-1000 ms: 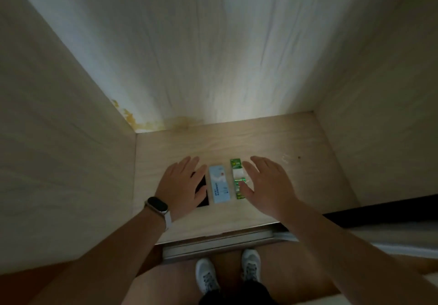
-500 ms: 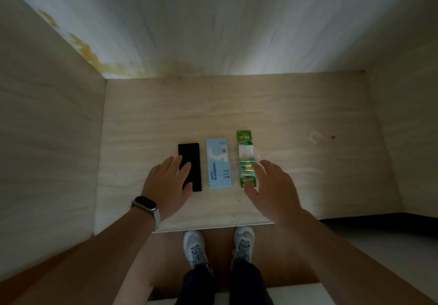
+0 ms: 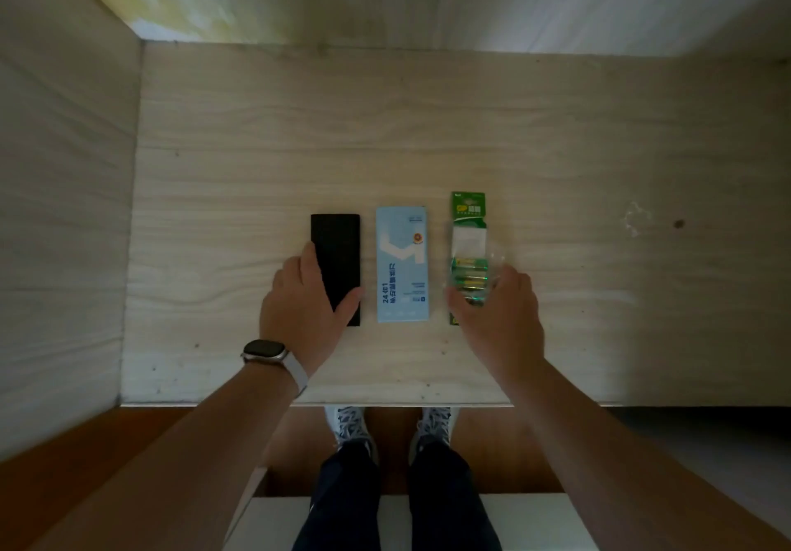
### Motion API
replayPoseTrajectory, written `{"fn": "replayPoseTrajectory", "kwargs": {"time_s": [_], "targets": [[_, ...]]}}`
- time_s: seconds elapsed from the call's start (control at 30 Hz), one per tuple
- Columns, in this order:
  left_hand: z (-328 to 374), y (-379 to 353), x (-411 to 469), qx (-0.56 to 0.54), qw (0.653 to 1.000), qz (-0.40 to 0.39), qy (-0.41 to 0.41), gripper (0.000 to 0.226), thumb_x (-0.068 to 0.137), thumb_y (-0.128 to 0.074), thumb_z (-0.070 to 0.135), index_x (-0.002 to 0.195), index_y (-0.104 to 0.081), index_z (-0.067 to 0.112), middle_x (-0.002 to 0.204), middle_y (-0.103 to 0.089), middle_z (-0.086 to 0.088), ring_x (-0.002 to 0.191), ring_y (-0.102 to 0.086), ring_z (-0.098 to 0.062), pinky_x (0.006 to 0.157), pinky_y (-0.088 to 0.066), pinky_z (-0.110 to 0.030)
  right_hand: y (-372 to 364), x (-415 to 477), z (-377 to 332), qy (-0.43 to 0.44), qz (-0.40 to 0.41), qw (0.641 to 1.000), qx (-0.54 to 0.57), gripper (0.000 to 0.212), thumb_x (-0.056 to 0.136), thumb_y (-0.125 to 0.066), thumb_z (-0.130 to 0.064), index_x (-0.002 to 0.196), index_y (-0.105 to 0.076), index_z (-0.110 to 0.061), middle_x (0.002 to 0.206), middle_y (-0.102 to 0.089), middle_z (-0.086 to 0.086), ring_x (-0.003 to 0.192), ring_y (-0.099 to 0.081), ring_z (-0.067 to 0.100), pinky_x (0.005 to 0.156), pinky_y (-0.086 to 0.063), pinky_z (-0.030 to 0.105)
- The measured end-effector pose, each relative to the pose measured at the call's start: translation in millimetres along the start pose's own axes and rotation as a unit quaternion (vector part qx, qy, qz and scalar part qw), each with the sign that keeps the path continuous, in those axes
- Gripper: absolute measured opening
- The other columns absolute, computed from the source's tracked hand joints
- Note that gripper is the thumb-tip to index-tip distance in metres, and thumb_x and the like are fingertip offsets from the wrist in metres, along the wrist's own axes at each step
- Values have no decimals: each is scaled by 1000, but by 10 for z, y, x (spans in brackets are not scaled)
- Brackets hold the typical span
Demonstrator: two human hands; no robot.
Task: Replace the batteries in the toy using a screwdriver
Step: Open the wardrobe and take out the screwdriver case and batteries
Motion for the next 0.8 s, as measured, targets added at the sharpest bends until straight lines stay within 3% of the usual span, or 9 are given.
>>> {"fn": "replayPoseTrajectory", "kwargs": {"time_s": [0.1,0.23,0.33,0.43,0.5,0.7,0.8], "targets": [[60,2,26,-90,994,0,68,93,84,-72,49,153,-25,9,135,-46,-15,120,-50,-34,90,-50,-46,-55,45,-71,-41,-5,999,31,67,75,-72,-57,121,-47,-15,111,-51,1,103,-55,24,76,-50,37],[54,-25,47,-173,977,0,127,85,78,-80,44,143,-38,12,128,-49,-11,113,-54,-31,87,-51,-41,-83,93,-160,-78,-2,996,39,62,76,-74,-49,118,-46,-13,111,-53,4,101,-58,28,75,-51,39],[95,-46,37,-198,971,-7,132,69,79,-80,42,130,-45,13,116,-53,-5,99,-56,-23,75,-49,-33,-89,116,-190,-83,-7,996,41,63,75,-75,-48,117,-45,-12,113,-52,5,101,-57,28,73,-50,38],[129,-73,32,-238,961,-20,139,50,84,-76,33,117,-42,18,91,-53,10,72,-53,-13,54,-40,-24,-115,128,-196,-88,-23,995,44,63,73,-76,-45,116,-46,-11,112,-48,6,102,-55,29,75,-51,39],[125,-84,44,-256,956,-21,140,45,87,-74,30,114,-40,20,83,-49,17,64,-50,-5,50,-37,-22,-127,128,-209,-92,-21,994,48,64,73,-78,-42,118,-45,-10,114,-45,7,102,-55,31,75,-50,38],[84,-70,45,-320,937,-19,142,44,90,-71,25,123,-44,13,95,-57,6,73,-58,-14,53,-44,-20,-136,74,-267,-79,-9,995,66,61,73,-78,-38,115,-43,-12,112,-52,6,103,-56,29,80,-54,46],[46,-66,24,-341,929,-16,141,44,90,-72,25,123,-45,14,96,-57,7,72,-58,-6,54,-45,-19,-138,40,-269,-69,5,994,88,60,73,-78,-39,116,-44,-14,113,-54,3,102,-57,26,79,-55,46]]}}
Point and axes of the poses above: each hand's wrist, its own x-axis towards the middle knuckle, its own y-axis out of the back of the hand, z = x × y, the point moved 3 cm from there along x, towards the middle knuckle
